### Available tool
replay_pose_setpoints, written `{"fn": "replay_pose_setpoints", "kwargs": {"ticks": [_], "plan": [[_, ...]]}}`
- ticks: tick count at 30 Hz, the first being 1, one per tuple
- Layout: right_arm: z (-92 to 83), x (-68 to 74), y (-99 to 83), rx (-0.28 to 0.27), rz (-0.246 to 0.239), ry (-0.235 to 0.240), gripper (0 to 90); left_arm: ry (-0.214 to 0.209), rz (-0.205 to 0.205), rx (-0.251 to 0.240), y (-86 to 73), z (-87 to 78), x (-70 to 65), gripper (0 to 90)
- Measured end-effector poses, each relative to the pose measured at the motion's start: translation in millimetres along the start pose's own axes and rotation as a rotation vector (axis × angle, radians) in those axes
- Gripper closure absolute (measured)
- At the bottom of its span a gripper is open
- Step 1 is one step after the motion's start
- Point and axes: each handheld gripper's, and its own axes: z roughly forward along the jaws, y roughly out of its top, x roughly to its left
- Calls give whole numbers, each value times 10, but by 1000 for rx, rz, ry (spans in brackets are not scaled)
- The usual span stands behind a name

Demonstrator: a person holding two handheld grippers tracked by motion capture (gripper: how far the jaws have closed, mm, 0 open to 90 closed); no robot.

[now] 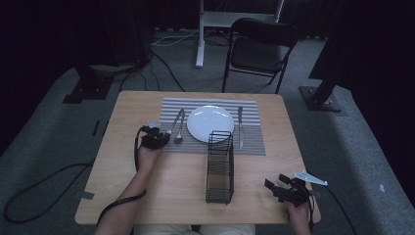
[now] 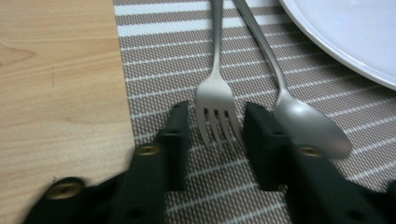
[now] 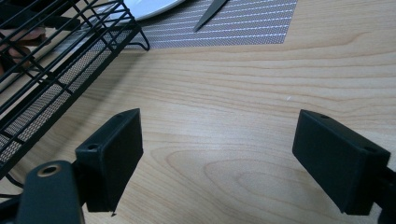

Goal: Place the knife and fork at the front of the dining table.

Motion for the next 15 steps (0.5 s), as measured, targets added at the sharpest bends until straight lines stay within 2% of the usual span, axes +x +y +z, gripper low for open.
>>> {"fn": "replay_pose_setpoints", "kwargs": {"ticks": [6, 7, 11, 12, 14, 15], "plan": [[1, 0, 0, 1, 0, -1, 156, -29, -26, 5, -14, -45, 14, 680], [1, -1, 0, 1, 1, 0, 155, -34, -36, 19, -22, -56, 17, 680], [2, -2, 2, 1, 1, 1, 156, -31, -59, 24, -86, -123, -12, 681], [4, -2, 2, 1, 1, 1, 155, -35, -58, 24, -99, -141, -26, 680], [5, 0, 2, 1, -1, 1, 156, -82, -43, 28, -126, -179, -66, 660], [5, 0, 2, 0, -1, 1, 156, -72, -21, 25, -141, -202, -102, 627]]}}
